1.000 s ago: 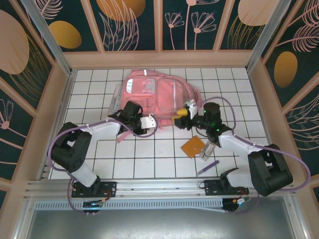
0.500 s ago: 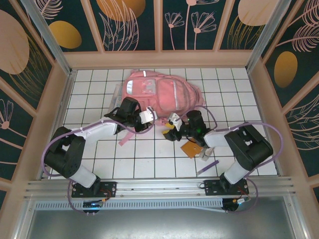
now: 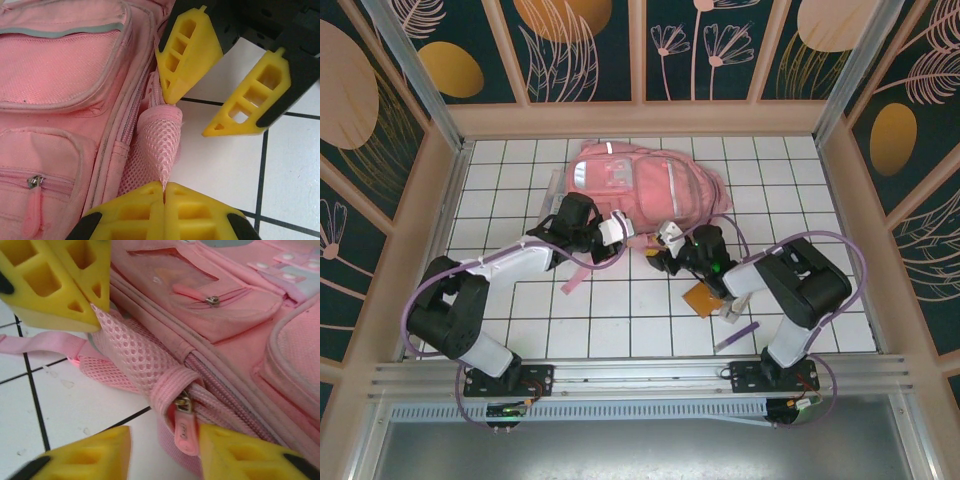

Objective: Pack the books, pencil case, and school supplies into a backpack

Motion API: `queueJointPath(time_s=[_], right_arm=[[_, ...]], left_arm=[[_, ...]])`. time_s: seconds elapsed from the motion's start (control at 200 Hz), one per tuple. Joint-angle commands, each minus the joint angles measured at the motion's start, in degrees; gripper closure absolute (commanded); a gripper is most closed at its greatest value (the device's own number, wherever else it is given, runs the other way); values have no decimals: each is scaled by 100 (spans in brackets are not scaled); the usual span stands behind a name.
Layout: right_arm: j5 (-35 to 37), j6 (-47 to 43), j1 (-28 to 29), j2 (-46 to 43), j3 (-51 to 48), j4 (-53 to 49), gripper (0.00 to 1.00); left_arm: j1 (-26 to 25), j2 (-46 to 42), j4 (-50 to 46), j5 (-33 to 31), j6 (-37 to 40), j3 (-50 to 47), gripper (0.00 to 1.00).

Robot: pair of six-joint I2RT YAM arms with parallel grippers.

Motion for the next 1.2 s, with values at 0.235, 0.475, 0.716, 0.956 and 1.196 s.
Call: queueJointPath(time_s=[0.235, 0.475, 0.716, 0.956, 1.196], right_arm=[[1889, 135, 421, 492, -272, 1200, 59], [1419, 283, 452, 685, -261, 1596, 85], [946, 297, 448, 750, -470, 1946, 100], [1922, 1015, 187, 199, -840, 1444, 100], [3260, 2378, -297, -211, -1093, 765, 100]], left_arm=[[-2, -301, 527, 630, -17, -155, 100], [1, -264, 100, 1159, 435, -27, 100], [5, -168, 127, 1012, 324, 47, 100], [390, -412, -355, -12, 575, -182, 100], [587, -506, -140, -622, 515, -580, 100]])
